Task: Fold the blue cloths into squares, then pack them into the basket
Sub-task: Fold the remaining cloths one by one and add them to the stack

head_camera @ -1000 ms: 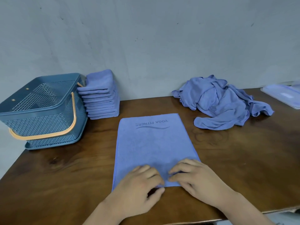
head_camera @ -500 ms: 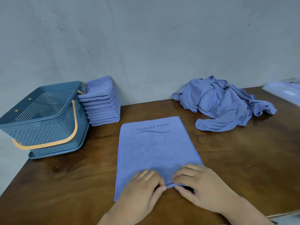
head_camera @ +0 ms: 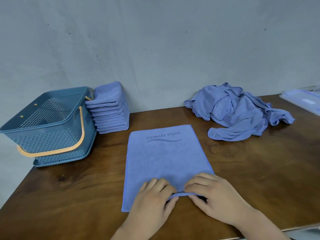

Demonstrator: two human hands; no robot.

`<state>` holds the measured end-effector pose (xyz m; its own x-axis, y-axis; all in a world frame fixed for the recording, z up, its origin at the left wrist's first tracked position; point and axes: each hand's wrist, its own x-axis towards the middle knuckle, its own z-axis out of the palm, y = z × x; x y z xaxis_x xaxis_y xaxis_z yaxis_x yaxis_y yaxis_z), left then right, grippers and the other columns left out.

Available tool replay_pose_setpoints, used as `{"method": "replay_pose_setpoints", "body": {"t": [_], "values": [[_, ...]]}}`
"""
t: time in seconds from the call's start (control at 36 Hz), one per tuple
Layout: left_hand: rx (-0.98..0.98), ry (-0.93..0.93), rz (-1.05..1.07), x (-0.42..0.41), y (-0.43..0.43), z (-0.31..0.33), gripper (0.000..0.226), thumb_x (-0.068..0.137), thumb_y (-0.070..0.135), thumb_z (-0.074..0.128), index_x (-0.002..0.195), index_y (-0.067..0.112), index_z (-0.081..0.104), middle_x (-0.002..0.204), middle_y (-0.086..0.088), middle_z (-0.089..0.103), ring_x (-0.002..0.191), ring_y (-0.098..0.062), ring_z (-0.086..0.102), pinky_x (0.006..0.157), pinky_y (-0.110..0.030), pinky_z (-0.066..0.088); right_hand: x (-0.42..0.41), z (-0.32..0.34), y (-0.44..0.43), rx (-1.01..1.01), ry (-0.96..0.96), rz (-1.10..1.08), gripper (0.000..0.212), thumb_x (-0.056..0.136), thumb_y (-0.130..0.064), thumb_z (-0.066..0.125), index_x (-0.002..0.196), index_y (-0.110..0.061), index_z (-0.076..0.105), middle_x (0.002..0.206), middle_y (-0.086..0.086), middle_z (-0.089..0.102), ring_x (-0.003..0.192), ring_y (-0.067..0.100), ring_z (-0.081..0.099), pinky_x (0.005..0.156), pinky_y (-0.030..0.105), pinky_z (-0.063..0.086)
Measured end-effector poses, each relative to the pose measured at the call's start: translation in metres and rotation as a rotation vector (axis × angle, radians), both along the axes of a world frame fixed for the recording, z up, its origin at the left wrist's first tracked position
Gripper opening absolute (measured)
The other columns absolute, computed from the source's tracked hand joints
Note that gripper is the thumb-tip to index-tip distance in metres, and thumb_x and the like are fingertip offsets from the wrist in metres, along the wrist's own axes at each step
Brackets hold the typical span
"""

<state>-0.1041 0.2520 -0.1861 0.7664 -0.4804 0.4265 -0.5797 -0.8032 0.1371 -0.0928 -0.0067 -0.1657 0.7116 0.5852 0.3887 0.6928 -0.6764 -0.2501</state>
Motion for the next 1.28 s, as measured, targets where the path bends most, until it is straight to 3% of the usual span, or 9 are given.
{"method": "replay_pose_setpoints", "body": {"t": [0.19, 0.33, 0.42, 0.53, 0.64, 0.81, 0.94, 1.14, 1.28], "values": [[-0.074, 0.081, 0.08, -0.008, 0.057, 0.002, 0.014, 0.098, 0.045, 0.058, 0.109, 0.042, 0.067, 0.111, 0.025, 0.058, 0.101, -0.002, 0.06, 0.088, -0.02, 0.041, -0.002, -0.004, -0.039, 0.078, 0.071, -0.146, 0.023, 0.101, -0.036, 0.064, 0.121, -0.046, 0.072, 0.131, -0.038, 0.061, 0.13, -0.013, 0.053, 0.103, 0.028, 0.054], [-0.21, 0.254, 0.109, -0.013, 0.09, 0.014, 0.018, 0.098, 0.042, 0.06, 0.114, 0.045, 0.068, 0.122, 0.032, 0.06, 0.112, 0.003, 0.06, 0.095, -0.02, 0.044, -0.004, 0.01, -0.043, 0.458, 0.399, -0.302, 0.025, 0.101, -0.021, 0.071, 0.109, -0.043, 0.078, 0.112, -0.024, 0.075, 0.105, 0.002, 0.071, 0.09, 0.03, 0.054], [-0.411, 0.366, 0.169, -0.021, 0.092, 0.025, 0.015, 0.1, 0.031, 0.072, 0.106, 0.045, 0.072, 0.114, 0.022, 0.07, 0.105, -0.006, 0.067, 0.087, -0.02, 0.049, -0.008, 0.018, -0.039, 0.579, 0.484, -0.311, 0.024, 0.102, -0.02, 0.068, 0.111, -0.039, 0.079, 0.11, -0.018, 0.078, 0.106, 0.007, 0.072, 0.092, 0.032, 0.054], [-0.632, 0.416, 0.293, -0.026, 0.092, 0.033, 0.017, 0.094, 0.03, 0.076, 0.104, 0.043, 0.076, 0.097, 0.012, 0.077, 0.076, -0.009, 0.067, 0.067, -0.024, 0.051, -0.012, 0.022, -0.04, 0.68, 0.539, -0.321, 0.022, 0.101, -0.021, 0.068, 0.112, -0.035, 0.08, 0.112, -0.013, 0.079, 0.11, 0.008, 0.072, 0.097, 0.034, 0.054], [-0.708, 0.449, 0.293, -0.028, 0.088, 0.039, 0.015, 0.089, 0.032, 0.077, 0.101, 0.042, 0.077, 0.097, 0.01, 0.078, 0.082, -0.009, 0.069, 0.07, -0.016, 0.049, -0.014, 0.027, -0.04, 0.773, 0.58, -0.298, 0.019, 0.099, -0.019, 0.069, 0.112, -0.028, 0.082, 0.111, -0.005, 0.08, 0.11, 0.013, 0.073, 0.098, 0.035, 0.055], [-0.817, 0.479, 0.202, -0.02, 0.084, 0.054, 0.014, 0.09, 0.027, 0.075, 0.103, 0.03, 0.08, 0.097, 0.0, 0.078, 0.086, -0.014, 0.071, 0.078, -0.019, 0.05, -0.007, 0.04, -0.034, 0.902, 0.576, -0.247, 0.015, 0.094, -0.018, 0.069, 0.101, -0.022, 0.082, 0.101, 0.005, 0.078, 0.1, 0.019, 0.073, 0.087, 0.021, 0.054], [-0.892, 0.448, 0.131, 0.01, 0.085, 0.076, 0.004, 0.094, 0.024, 0.079, 0.098, 0.022, 0.079, 0.09, -0.003, 0.076, 0.084, -0.013, 0.069, 0.076, -0.019, 0.05, 0.024, 0.052, -0.028, 0.936, 0.574, -0.2, 0.016, 0.095, -0.025, 0.064, 0.092, -0.01, 0.07, 0.085, 0.003, 0.063, 0.082, 0.015, 0.057, 0.076, 0.025, 0.045], [-0.987, 0.524, 0.133, 0.087, 0.083, 0.091, 0.007, 0.098, 0.018, 0.074, 0.099, 0.013, 0.078, 0.098, -0.007, 0.078, 0.094, -0.022, 0.072, 0.083, -0.035, 0.055, 0.099, 0.062, -0.018, 0.93, 0.621, -0.292, 0.018, 0.106, -0.023, 0.063, 0.104, -0.006, 0.069, 0.107, 0.018, 0.069, 0.103, 0.023, 0.068, 0.098, 0.045, 0.048], [-0.998, 0.541, 0.354, 0.158, 0.081, 0.079, 0.014, 0.099, 0.039, 0.072, 0.113, 0.04, 0.073, 0.12, 0.012, 0.074, 0.116, -0.013, 0.068, 0.104, -0.041, 0.053, 0.161, 0.052, -0.005, 0.922, 0.634, -0.432, 0.017, 0.104, -0.036, 0.065, 0.118, -0.035, 0.074, 0.126, -0.01, 0.072, 0.123, 0.011, 0.065, 0.112, 0.046, 0.049]]}}
